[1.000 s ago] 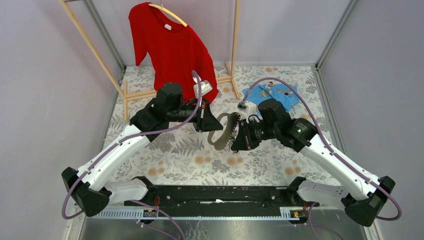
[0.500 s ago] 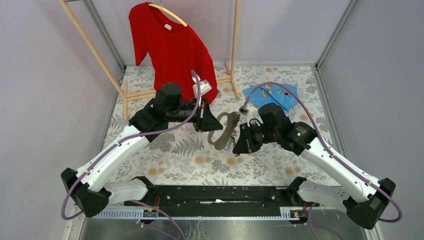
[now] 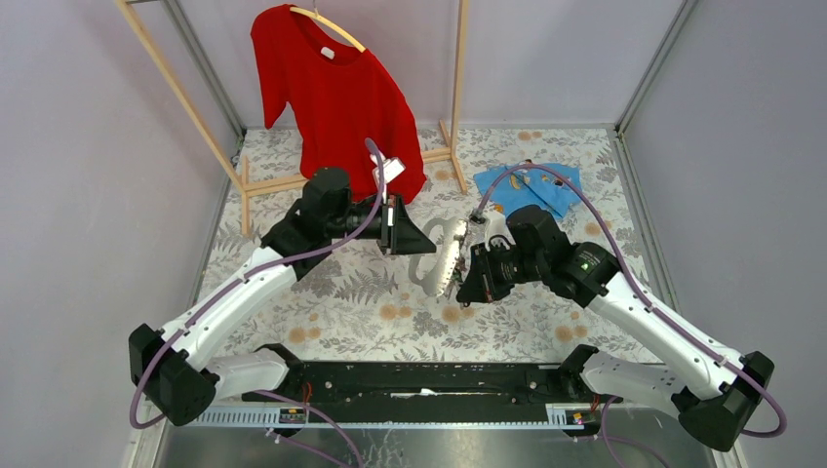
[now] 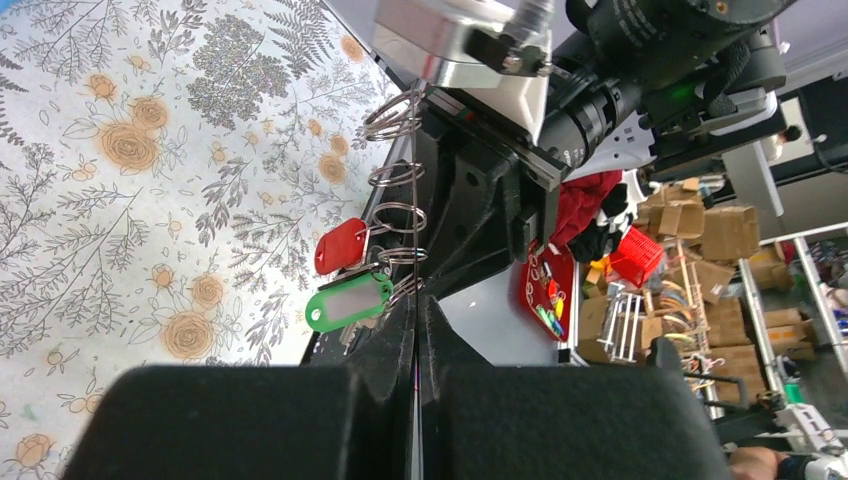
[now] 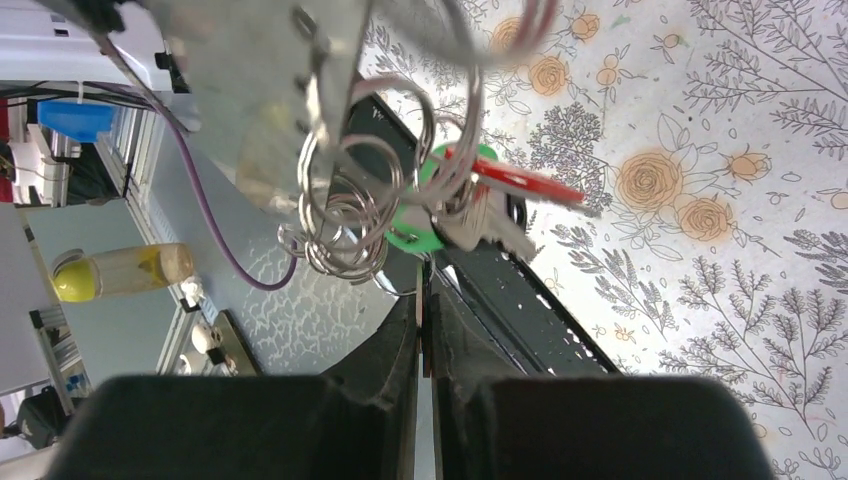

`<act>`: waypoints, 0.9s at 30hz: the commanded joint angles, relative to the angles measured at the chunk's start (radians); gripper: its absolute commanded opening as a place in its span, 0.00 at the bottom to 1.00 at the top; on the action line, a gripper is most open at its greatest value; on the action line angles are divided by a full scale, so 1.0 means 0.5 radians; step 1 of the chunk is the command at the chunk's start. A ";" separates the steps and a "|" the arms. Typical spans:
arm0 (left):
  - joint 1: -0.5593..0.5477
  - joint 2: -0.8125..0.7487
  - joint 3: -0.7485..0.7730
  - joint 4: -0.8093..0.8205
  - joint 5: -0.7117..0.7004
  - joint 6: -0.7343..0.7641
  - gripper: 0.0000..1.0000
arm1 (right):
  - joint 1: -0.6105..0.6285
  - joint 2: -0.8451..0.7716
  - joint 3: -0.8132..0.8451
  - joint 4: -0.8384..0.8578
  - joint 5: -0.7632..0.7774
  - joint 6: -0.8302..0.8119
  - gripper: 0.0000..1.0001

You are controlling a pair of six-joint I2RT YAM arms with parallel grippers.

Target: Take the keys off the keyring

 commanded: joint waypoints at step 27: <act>0.071 0.059 -0.566 0.546 -0.139 -0.317 0.39 | 0.021 0.130 0.327 -0.356 0.150 -0.272 0.00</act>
